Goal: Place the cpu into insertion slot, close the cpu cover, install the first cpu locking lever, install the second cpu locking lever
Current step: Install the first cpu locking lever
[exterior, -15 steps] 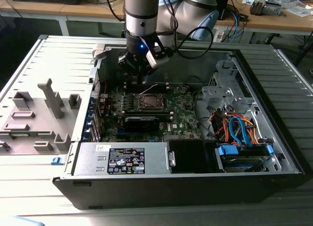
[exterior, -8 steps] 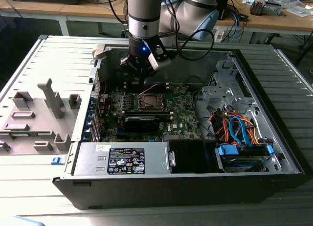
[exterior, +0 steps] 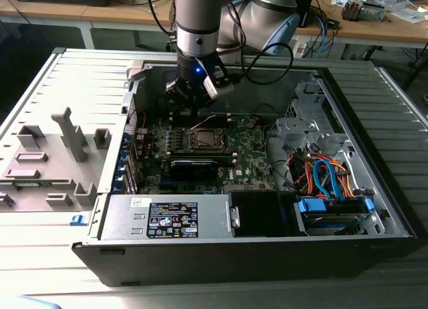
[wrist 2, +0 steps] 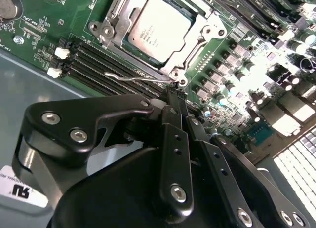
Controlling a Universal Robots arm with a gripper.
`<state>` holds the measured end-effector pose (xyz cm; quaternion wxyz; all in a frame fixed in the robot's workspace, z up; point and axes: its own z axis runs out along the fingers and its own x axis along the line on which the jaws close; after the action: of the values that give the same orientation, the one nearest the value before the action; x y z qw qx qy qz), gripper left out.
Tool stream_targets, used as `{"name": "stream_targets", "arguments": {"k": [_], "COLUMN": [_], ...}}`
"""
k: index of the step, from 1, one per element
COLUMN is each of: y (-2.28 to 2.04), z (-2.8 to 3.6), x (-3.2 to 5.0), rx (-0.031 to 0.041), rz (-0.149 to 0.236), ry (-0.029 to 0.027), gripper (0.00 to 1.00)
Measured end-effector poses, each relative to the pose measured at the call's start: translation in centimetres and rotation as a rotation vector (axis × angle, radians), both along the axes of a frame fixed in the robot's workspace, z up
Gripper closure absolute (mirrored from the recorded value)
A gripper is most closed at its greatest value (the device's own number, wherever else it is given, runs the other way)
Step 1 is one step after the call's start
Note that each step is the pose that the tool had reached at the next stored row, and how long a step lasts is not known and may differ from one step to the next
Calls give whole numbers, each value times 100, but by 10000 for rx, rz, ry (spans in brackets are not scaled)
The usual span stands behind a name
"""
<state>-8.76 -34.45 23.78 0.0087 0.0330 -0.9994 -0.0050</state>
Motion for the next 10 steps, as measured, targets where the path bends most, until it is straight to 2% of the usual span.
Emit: {"name": "stream_targets", "arguments": {"k": [10], "y": [58], "z": [-97], "x": [31], "rx": [0], "rz": [159], "ry": [2], "gripper": [89]}}
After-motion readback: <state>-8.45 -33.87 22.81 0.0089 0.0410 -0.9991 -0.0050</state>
